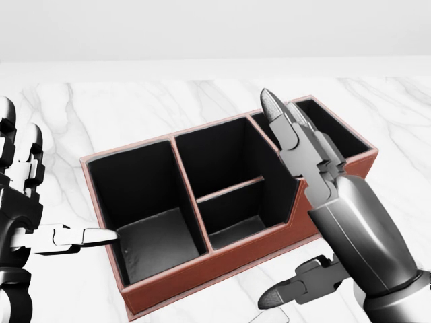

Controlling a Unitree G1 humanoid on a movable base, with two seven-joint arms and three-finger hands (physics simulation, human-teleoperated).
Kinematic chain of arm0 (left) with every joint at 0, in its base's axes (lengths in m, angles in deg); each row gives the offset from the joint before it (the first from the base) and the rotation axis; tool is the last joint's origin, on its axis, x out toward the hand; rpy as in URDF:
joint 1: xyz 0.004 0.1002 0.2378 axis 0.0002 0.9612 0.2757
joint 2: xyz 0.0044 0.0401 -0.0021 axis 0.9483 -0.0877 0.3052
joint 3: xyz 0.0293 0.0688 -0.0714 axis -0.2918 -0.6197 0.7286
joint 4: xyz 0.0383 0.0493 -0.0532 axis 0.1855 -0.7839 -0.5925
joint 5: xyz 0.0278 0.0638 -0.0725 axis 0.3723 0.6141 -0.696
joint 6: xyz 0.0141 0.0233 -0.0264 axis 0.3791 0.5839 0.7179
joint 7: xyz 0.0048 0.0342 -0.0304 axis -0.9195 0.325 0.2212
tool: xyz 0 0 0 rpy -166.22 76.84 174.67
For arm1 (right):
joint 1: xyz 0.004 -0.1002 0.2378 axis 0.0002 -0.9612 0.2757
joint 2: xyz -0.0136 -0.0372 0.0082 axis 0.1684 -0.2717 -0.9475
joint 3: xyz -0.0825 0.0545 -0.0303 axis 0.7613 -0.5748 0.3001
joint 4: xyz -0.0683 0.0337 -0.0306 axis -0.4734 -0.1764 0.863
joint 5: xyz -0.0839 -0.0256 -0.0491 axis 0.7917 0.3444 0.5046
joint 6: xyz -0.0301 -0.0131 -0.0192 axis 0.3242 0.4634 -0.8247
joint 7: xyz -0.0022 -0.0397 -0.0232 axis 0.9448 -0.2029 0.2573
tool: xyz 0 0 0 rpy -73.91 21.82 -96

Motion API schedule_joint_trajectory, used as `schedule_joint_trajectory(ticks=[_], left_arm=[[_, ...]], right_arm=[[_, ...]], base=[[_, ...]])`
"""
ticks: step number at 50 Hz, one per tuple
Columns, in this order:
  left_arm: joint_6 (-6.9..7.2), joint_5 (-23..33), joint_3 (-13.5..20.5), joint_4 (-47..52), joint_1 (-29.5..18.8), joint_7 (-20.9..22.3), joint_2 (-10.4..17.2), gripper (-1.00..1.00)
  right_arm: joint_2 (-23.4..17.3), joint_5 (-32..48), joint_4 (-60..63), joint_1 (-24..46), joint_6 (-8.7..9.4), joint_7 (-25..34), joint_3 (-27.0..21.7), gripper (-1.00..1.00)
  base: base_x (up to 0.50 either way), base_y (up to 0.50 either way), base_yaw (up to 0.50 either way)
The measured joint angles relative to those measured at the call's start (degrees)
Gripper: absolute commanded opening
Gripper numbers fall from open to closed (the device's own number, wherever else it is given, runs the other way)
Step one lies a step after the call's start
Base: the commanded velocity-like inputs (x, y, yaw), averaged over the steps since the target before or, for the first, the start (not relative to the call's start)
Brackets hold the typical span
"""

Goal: Pick up the book and place it in the front compartment of the caddy.

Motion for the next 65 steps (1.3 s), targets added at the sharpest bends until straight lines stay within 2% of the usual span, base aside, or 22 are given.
schedule_joint_trajectory(ticks=[13, 29, 65], left_arm=[[0.00, -0.03, 0.04, -0.19, -0.20, -0.08, 0.09, 1.00], [0.00, 0.08, -0.05, -0.64, -0.16, -0.05, 0.05, 1.00], [0.00, 0.18, -0.13, -1.30, -0.29, -0.07, 0.07, 1.00]], right_arm=[[0.92, 5.54, 1.76, -3.11, 0.00, 3.00, 2.07, 1.00], [1.41, 9.29, 3.59, -4.41, 0.00, 6.67, 2.39, 1.00], [1.96, 12.61, 2.82, -10.15, 0.00, 7.67, 5.95, 1.00]], base=[[0.00, 0.00, 0.00], [0.00, 0.00, 0.00], [0.00, 0.00, 0.00]])
